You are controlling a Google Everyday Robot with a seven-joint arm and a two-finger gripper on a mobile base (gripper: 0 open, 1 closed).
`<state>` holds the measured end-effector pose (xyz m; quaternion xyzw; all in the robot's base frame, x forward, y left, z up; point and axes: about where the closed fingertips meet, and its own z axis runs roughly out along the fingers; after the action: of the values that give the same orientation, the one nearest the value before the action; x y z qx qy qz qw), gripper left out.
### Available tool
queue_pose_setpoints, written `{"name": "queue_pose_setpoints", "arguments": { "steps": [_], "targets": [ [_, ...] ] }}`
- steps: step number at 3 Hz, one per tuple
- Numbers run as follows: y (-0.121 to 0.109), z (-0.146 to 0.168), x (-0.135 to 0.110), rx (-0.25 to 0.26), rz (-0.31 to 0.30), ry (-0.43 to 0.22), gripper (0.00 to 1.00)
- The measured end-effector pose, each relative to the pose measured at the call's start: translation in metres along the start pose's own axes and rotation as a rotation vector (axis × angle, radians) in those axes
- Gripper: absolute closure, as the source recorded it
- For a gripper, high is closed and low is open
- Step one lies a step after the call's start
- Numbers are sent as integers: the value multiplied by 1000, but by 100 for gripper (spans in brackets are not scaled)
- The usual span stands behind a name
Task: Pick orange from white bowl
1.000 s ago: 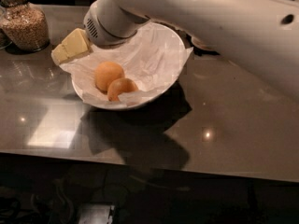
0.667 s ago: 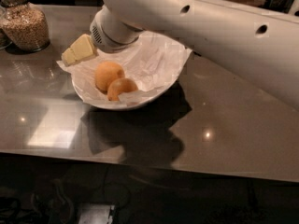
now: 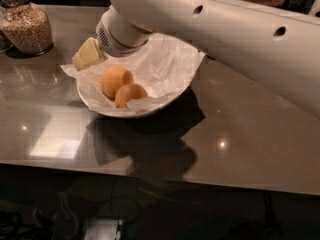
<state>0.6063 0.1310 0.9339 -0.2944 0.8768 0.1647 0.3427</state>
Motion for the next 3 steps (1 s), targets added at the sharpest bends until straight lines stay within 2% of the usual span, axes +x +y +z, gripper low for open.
{"name": "queue_pose_setpoints", "arguments": {
  "steps": [1,2,3],
  "targets": [
    [3,0,3,-1,5,5,44],
    [4,6,15,13,25,30,41],
    [-7,19,34,53,69,80,33]
  ]
}}
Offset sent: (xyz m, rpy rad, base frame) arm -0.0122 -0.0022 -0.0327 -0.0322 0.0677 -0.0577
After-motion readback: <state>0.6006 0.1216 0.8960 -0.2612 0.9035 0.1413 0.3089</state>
